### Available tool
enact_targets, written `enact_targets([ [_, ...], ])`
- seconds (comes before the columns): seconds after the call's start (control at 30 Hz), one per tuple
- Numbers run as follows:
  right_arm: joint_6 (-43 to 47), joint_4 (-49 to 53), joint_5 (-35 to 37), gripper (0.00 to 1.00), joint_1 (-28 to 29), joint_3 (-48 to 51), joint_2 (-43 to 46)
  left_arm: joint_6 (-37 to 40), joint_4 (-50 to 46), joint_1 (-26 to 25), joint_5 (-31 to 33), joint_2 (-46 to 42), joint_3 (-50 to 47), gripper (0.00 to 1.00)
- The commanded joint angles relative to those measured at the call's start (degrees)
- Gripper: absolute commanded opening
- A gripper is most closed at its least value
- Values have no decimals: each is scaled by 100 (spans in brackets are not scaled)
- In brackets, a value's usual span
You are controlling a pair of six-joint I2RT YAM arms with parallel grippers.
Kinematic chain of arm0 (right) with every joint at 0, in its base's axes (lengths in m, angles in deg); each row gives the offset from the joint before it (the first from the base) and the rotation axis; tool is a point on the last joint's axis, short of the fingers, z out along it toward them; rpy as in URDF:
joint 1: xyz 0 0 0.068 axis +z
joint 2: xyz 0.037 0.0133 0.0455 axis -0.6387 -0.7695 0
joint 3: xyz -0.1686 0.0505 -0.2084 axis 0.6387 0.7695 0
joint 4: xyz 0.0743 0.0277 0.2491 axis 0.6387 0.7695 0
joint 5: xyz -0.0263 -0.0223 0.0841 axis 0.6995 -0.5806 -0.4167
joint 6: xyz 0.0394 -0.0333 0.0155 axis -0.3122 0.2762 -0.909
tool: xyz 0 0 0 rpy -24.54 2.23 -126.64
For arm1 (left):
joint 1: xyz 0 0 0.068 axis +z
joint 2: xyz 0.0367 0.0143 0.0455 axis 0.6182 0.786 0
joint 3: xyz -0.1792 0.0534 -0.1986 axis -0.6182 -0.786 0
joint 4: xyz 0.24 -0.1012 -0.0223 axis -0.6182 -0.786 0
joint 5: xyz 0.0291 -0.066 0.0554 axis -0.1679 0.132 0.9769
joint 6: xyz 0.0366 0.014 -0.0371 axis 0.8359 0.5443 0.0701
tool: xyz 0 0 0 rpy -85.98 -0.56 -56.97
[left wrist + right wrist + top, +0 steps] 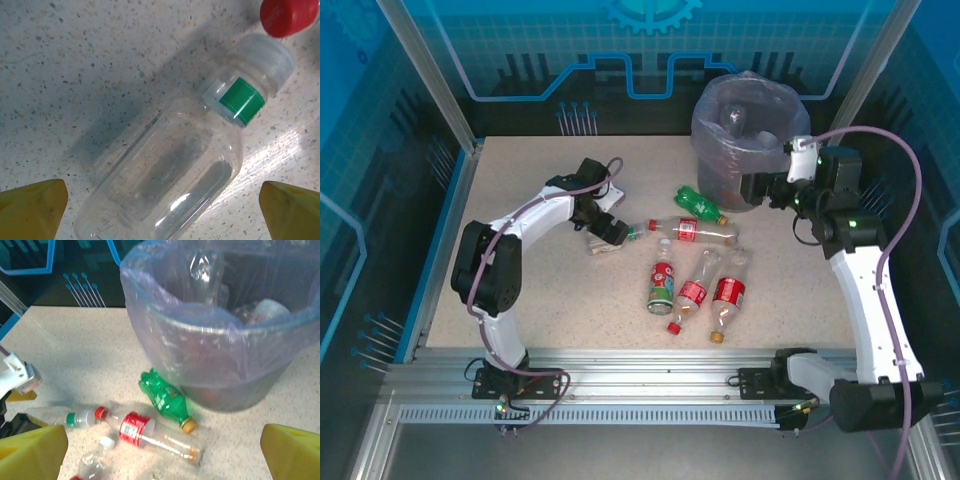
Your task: Put the plastic bottles in the bin
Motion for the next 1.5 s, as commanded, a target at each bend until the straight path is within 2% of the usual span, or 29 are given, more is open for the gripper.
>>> enact_targets([
  [0.0, -154, 233, 38, 100, -52, 332, 323, 565, -277, 17, -60, 201, 196, 99],
  [0.3, -629, -86, -359, 100, -55, 1002, 616, 856, -188, 21, 179, 473, 85, 99],
  [0.5, -884, -447, -702, 100, -47, 1186, 519, 924, 156, 9, 274, 358, -240, 81],
  [0.67, -863, -429, -603, 100, -48, 1238, 607, 980, 200, 10, 342, 356, -393, 78],
  [0.97, -900, -362, -601, 100, -48, 1318, 678, 812, 414, 8, 200, 144, -582, 61],
  [1.17, -1052, -436, -818, 100, 2, 1306, 730, 696, 291, 65, 421, -243, -616, 58],
  [1.33, -1427, -881, -1265, 99, 372, 1422, 615, 232, 396, 70, 352, -805, -662, 57],
  [1.47, -1728, -1560, -1229, 98, 1051, 1511, 358, -494, 632, 61, -470, -1333, -802, 57],
])
